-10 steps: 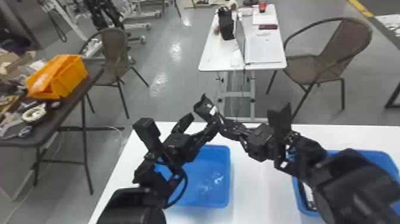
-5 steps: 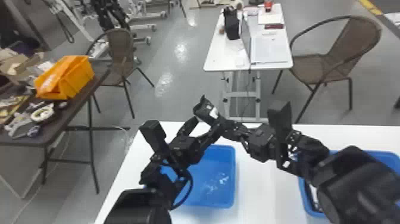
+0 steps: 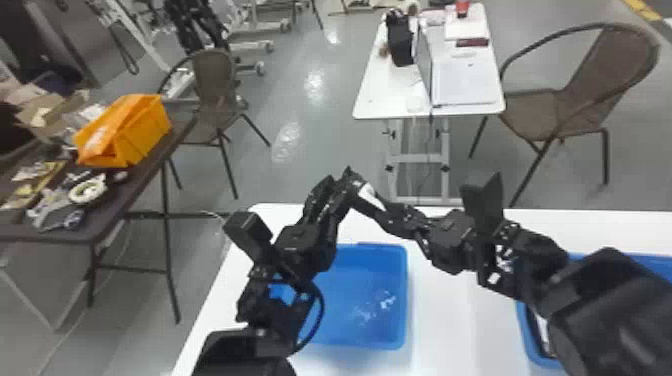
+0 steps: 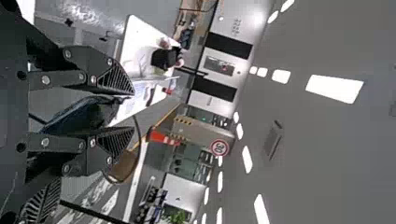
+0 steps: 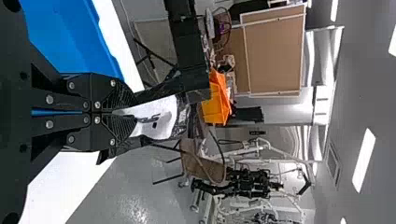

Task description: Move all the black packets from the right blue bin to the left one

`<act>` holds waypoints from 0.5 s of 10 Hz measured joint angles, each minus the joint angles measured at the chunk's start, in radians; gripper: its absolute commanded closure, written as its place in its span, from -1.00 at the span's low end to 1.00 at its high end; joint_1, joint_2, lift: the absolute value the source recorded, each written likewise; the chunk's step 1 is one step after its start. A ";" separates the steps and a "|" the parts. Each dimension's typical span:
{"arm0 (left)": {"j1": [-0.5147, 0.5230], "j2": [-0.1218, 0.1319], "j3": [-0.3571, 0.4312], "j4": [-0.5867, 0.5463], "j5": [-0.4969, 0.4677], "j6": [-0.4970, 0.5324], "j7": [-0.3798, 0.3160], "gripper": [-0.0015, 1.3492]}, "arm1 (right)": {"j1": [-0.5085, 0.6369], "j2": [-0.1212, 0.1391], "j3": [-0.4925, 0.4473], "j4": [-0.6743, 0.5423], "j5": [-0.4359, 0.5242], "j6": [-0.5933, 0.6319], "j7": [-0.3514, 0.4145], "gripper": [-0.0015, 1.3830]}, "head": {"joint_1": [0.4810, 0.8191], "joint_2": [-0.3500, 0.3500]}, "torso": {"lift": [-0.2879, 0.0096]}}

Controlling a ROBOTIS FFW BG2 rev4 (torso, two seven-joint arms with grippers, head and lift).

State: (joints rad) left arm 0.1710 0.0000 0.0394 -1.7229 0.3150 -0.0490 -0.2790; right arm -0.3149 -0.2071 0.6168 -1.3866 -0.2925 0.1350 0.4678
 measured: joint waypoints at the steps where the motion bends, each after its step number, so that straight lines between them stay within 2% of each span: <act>1: 0.002 0.000 0.001 0.003 0.006 -0.016 0.001 0.80 | 0.001 0.000 -0.001 0.000 0.000 0.000 0.000 0.63 | 0.27 0.79 | 0.94; 3: 0.001 0.000 -0.007 0.006 0.018 -0.023 0.000 0.80 | 0.003 0.001 -0.003 0.000 0.001 -0.004 0.000 0.63 | 0.27 0.79 | 0.94; 4: 0.001 0.000 -0.010 0.009 0.033 -0.017 0.007 0.72 | 0.004 0.002 -0.005 0.000 0.002 -0.005 0.000 0.63 | 0.27 0.78 | 0.94; 5: 0.007 0.000 -0.013 0.020 0.065 -0.012 0.032 0.01 | 0.007 0.002 -0.009 -0.001 0.003 -0.008 0.000 0.63 | 0.27 0.79 | 0.94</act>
State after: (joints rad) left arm 0.1782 0.0000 0.0267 -1.7030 0.3804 -0.0611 -0.2471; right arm -0.3077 -0.2047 0.6076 -1.3875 -0.2892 0.1268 0.4679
